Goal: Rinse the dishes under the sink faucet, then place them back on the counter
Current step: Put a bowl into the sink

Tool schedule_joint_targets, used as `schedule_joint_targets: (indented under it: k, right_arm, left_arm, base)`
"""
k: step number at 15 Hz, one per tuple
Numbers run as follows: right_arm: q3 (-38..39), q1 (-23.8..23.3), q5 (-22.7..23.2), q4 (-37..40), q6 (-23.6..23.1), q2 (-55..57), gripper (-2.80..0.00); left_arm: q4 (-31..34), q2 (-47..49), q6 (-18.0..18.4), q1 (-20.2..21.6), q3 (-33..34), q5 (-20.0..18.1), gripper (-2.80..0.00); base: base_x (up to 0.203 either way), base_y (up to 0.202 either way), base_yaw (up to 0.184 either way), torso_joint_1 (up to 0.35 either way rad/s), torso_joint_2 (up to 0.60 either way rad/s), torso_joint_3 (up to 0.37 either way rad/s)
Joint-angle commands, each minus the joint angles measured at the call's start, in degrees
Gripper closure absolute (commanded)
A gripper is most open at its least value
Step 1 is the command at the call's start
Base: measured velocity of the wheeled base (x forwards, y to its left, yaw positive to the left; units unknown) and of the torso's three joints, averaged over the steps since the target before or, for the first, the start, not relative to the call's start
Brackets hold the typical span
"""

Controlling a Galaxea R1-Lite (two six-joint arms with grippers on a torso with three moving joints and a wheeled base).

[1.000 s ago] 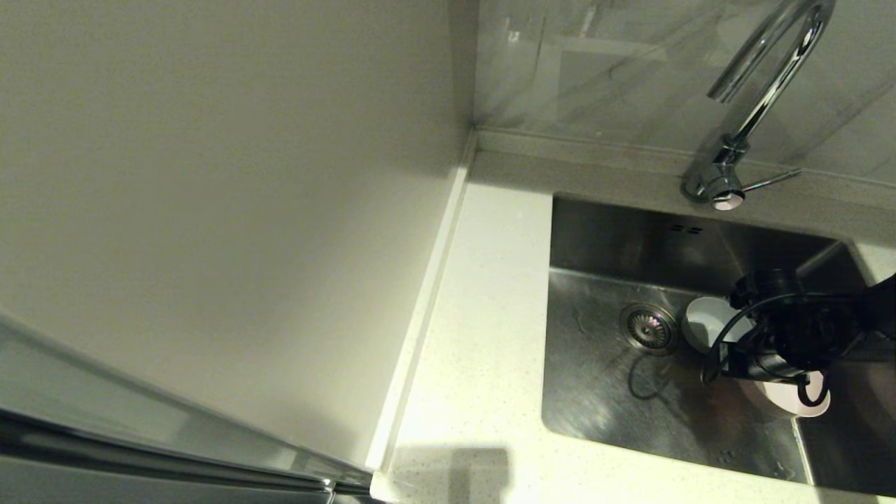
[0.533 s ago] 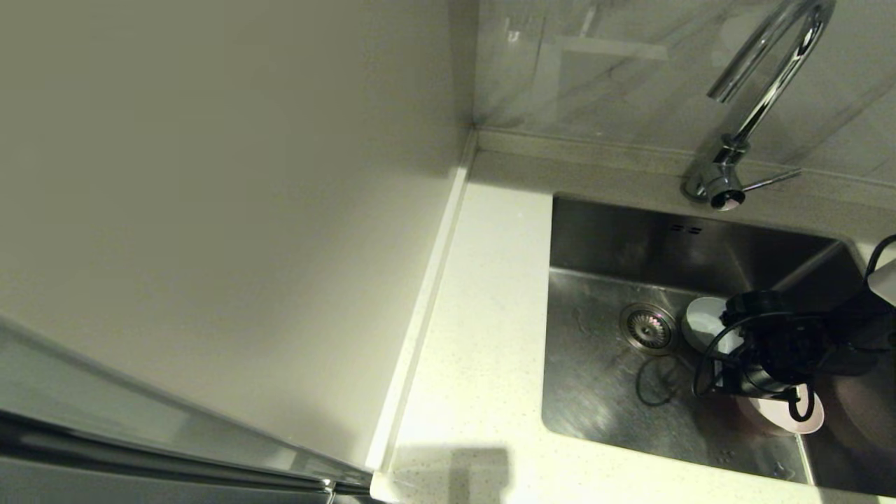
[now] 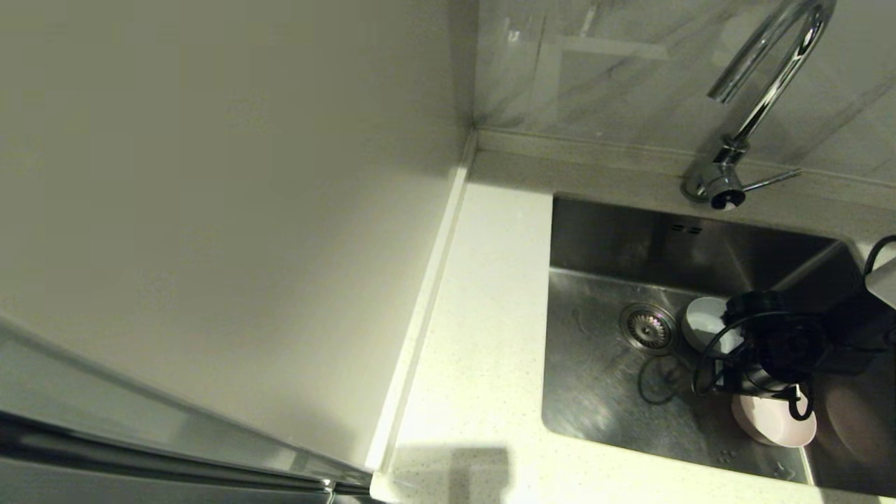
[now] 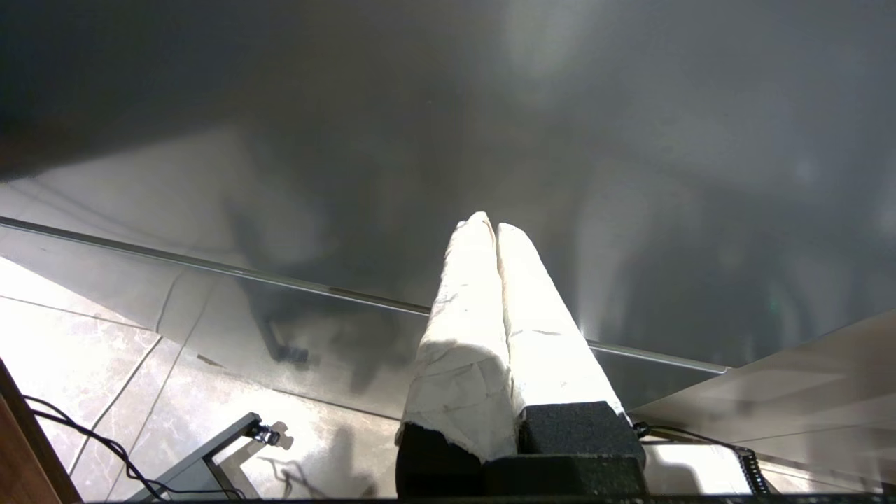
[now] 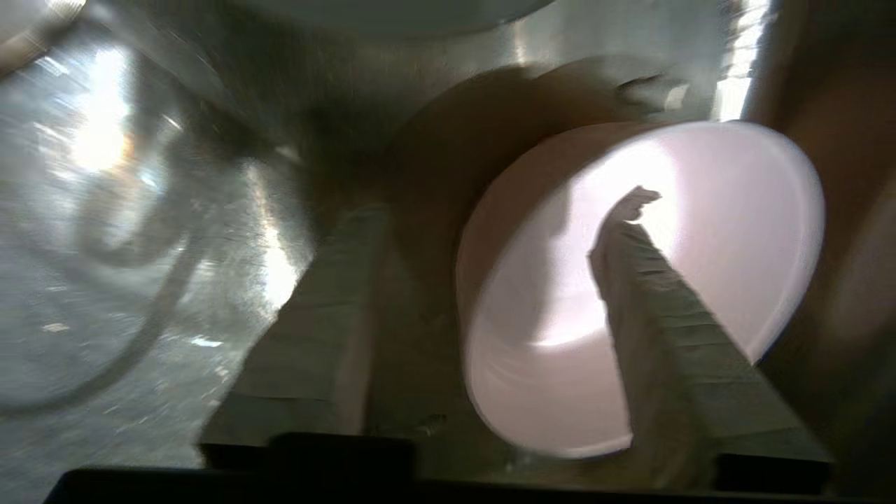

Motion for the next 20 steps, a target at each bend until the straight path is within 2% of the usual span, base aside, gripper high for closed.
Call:
schedule_joint_targets:
  k: [1,4,8,10,13,15,17,20]
  right_arm:
    - [1.32,-0.26,0.26,0.08,0.57,-6.77,-2.80]
    - [5.71,-1.23,2.14,1.43,1.40,-22.96,-2.80]
    - [9.00,-5.24,4.82,8.48,1.33,-45.36,-2.80]
    - [9.64,-12.68,5.24,13.43,-0.16,-51.32,-2.80]
    - [10.30,-29.82,5.22,17.23,-3.27,-52.64,-2.80]
    - [11.34,-39.28,8.31,22.80,-4.80,-51.99,-2.80]
    - [11.59,-46.16,15.50,28.68,-5.33,-50.17,-2.80]
    - [11.81,-50.98,17.92,35.40,-5.33,-47.96,-2.80]
  left_arm:
    - [-0.02,-0.18,0.01,-0.01,0.00,0.03,0.00]
    - [-0.02,-0.18,-0.05,-0.06,0.00,0.11,0.00]
    - [-0.02,-0.18,-0.05,-0.06,0.00,0.03,0.00]
    - [-0.02,-0.23,-0.05,0.02,0.00,0.03,0.00]
    - [-0.02,-0.18,-0.05,0.02,0.00,0.03,0.00]
    - [-0.02,-0.18,0.04,0.02,0.00,0.03,0.00]
    - [-0.02,-0.18,0.03,-0.06,0.00,0.03,0.00]
    - [-0.02,-0.18,-0.04,-0.01,0.00,0.03,0.00]
  base:
    - [0.000,0.000,0.000,0.000,0.00,0.000]
    - [0.000,0.000,0.000,0.000,0.00,0.000]
    - [0.000,0.000,0.000,0.000,0.00,0.000]
    - [0.000,0.000,0.000,0.000,0.00,0.000]
    - [0.000,0.000,0.000,0.000,0.00,0.000]
    - [0.000,0.000,0.000,0.000,0.00,0.000]
    - [0.000,0.000,0.000,0.000,0.00,0.000]
    - [0.000,0.000,0.000,0.000,0.00,0.000]
